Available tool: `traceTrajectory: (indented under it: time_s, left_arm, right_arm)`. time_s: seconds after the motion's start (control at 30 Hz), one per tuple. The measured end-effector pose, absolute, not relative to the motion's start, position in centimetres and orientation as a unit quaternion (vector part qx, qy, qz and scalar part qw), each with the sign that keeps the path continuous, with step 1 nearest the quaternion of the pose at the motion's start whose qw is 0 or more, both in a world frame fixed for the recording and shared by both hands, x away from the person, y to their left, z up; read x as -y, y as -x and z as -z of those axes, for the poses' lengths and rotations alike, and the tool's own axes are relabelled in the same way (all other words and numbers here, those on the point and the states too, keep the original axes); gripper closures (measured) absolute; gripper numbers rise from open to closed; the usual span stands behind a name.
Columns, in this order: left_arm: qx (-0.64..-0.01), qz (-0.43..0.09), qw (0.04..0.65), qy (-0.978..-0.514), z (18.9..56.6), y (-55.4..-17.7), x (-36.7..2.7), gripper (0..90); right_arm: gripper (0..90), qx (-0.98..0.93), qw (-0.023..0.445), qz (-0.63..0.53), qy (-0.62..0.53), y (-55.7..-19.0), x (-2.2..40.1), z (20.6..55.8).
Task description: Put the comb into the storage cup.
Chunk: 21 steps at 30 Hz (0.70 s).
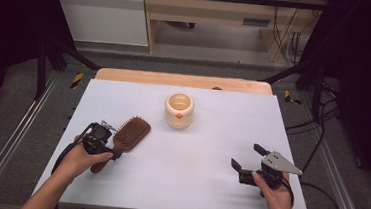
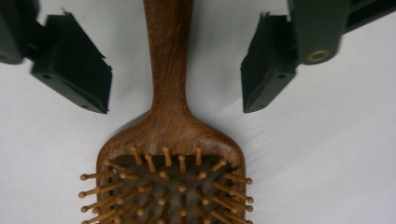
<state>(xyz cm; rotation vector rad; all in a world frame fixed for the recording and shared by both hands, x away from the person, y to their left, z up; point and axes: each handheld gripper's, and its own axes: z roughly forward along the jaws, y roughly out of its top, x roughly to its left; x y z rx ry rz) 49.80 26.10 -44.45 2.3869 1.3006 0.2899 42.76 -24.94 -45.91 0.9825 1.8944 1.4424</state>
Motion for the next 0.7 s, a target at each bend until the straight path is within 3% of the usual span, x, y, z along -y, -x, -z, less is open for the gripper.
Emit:
traceTrajectory:
  time_s: [0.37,0.7]
  left_arm:
    - [-0.462,-0.080,0.197,-0.861,44.82,-50.45,-26.16,46.1]
    - [-0.459,-0.081,0.187,-0.865,44.89,-50.59,-25.86,56.0]
  right_arm:
    - [3.4,-0.707,0.276,-0.538,-0.367,-42.81,24.99,45.95]
    - [3.4,-0.707,0.276,-0.539,-0.367,-42.79,25.03,45.94]
